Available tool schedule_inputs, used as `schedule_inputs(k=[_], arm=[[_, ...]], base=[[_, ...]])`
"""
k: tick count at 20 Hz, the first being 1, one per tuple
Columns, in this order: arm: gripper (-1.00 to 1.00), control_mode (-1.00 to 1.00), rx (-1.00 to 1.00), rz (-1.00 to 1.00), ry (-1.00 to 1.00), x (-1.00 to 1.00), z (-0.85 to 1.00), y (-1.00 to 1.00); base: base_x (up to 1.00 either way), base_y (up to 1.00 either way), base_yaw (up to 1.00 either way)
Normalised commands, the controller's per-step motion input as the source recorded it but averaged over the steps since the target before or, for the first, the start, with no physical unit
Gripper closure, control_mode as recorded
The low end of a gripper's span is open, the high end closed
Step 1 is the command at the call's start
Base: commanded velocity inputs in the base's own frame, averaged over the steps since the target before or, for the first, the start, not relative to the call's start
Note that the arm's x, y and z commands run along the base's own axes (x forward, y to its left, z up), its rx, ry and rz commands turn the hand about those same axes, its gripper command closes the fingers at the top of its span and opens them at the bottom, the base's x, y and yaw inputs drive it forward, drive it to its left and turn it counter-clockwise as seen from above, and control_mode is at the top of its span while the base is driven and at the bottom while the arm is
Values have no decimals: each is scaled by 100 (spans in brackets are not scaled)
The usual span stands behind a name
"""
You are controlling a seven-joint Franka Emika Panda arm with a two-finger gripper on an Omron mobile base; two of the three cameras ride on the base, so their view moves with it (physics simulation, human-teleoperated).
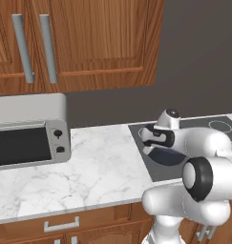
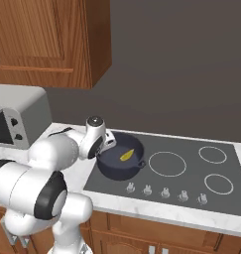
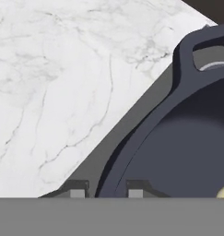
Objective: Turn on the sink faucet. Then move the lemon wedge from the counter to the sink. Turn off the sink. Move the vegetable from the sink to the pot next to the stove. Finally move the pot to the front left burner.
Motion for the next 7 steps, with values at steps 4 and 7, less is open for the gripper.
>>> schedule_inputs(k=[4, 7], arm=[[-100, -100, 0, 2, 0, 0, -10, -5], [-100, -100, 0, 2, 0, 0, -5, 0]], base=[[0, 0, 0], [0, 0, 0]])
